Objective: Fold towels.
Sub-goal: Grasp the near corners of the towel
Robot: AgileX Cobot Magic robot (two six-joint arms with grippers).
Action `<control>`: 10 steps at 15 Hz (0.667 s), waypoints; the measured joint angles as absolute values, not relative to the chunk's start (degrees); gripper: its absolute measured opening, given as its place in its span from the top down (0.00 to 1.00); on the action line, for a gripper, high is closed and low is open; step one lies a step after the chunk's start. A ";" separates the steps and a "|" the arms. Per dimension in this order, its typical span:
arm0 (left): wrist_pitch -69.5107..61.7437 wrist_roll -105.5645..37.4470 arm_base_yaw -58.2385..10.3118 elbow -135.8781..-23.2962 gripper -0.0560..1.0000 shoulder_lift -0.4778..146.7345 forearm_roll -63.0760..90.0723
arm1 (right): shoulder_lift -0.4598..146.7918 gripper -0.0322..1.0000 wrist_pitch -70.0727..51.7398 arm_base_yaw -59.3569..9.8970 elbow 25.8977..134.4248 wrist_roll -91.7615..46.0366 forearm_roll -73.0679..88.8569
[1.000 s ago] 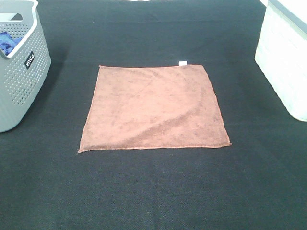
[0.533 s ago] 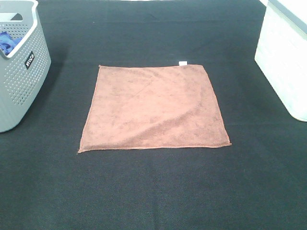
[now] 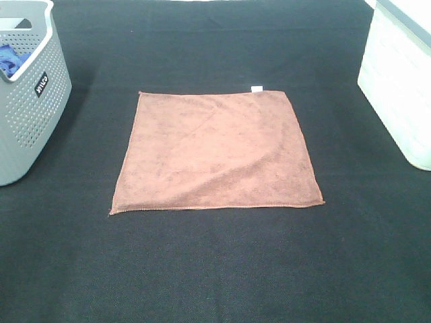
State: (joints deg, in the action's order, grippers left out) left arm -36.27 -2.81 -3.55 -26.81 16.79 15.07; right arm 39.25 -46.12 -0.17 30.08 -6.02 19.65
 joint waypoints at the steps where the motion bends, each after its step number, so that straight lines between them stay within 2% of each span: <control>1: -35.41 -2.86 -3.55 -26.81 0.34 21.14 17.82 | 43.95 0.31 -45.61 -0.17 30.08 -6.02 20.40; 5: -34.55 -11.12 -3.55 -26.70 0.34 43.43 31.17 | 62.62 0.32 -41.48 -0.17 30.08 -11.34 27.79; 10: -32.60 -37.41 -3.55 -26.70 0.34 70.53 57.75 | 73.45 0.32 -38.04 -0.17 33.40 -25.21 42.34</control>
State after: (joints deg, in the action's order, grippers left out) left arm -32.60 -37.41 -3.55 -26.70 70.53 57.75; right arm 73.45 -38.04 -0.17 33.40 -25.21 42.34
